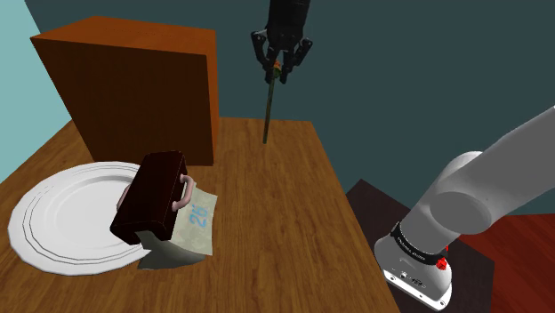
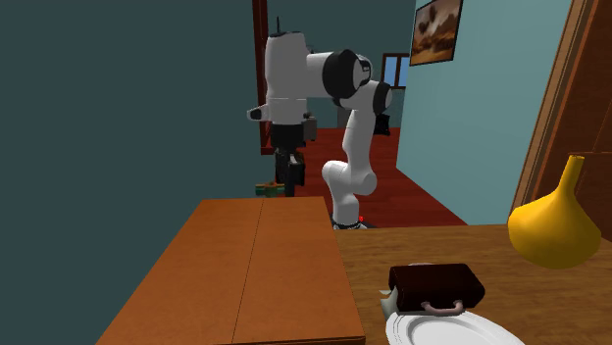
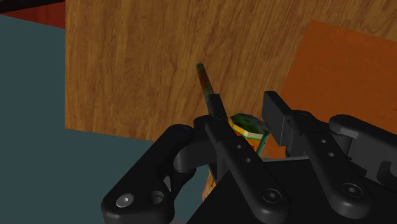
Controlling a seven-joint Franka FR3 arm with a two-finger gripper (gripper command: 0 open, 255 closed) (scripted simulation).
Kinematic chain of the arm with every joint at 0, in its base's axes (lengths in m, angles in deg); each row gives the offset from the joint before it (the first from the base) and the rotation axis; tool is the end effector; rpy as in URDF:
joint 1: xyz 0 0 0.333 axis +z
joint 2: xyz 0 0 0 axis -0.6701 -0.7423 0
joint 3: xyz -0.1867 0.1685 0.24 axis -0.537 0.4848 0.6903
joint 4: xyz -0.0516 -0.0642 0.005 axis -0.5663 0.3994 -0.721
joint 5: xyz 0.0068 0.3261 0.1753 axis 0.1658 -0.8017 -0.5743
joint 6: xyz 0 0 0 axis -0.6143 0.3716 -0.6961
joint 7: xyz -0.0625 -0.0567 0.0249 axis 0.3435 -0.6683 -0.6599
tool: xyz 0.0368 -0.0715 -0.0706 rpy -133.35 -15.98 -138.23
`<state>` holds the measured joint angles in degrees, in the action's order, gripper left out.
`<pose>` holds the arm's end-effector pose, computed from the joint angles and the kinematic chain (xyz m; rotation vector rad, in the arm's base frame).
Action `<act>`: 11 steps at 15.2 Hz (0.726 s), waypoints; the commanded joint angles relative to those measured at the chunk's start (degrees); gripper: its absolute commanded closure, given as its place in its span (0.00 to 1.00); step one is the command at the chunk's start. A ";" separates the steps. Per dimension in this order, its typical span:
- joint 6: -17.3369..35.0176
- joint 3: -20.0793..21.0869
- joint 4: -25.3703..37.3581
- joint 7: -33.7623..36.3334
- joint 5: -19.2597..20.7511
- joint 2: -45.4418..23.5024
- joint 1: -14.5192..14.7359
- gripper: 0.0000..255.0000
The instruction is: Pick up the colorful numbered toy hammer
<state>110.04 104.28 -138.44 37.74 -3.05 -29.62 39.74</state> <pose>0.4148 0.1608 0.6458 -3.0396 0.6139 -0.0548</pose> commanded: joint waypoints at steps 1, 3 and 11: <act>-1.16 -0.02 1.34 0.09 0.07 -0.21 -0.03 1.00; -2.70 -0.04 3.25 0.22 0.20 -0.58 -0.09 1.00; -9.01 0.00 11.49 0.86 0.83 -2.57 -0.29 1.00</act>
<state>101.80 104.24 -128.11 38.50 -2.35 -31.78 39.48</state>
